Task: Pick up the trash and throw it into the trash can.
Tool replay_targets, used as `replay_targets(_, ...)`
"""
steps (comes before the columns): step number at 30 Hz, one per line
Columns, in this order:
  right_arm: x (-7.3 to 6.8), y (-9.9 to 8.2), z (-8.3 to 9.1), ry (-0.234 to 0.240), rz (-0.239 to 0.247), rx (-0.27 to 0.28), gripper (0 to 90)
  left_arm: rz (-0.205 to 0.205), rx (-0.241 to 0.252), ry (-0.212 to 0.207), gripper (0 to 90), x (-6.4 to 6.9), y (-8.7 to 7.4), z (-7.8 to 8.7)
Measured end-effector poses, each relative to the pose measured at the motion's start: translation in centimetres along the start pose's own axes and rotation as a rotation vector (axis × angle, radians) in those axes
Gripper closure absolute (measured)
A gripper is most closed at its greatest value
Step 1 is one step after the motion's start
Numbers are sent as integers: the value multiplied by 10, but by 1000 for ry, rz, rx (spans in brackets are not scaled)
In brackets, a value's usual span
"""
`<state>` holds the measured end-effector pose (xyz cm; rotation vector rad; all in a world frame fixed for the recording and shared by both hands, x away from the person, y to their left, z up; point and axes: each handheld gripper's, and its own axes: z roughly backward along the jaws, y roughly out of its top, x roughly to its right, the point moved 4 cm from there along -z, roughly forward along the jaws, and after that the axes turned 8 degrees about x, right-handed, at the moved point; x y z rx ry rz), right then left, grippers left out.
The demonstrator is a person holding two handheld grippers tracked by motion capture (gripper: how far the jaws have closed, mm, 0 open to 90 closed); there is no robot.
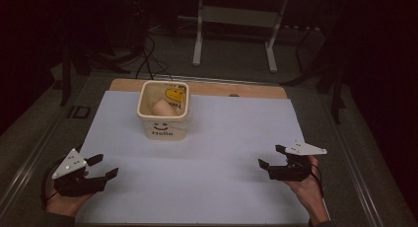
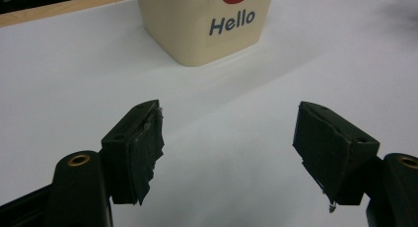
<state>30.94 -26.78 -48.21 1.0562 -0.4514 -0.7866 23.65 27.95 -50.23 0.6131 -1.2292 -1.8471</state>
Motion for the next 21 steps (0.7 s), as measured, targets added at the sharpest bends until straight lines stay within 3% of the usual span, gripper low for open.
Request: replay_targets(21, -3, -1, -2, 33, 32, 13, 131, -3, -1, 4, 268, -1, 0, -1)
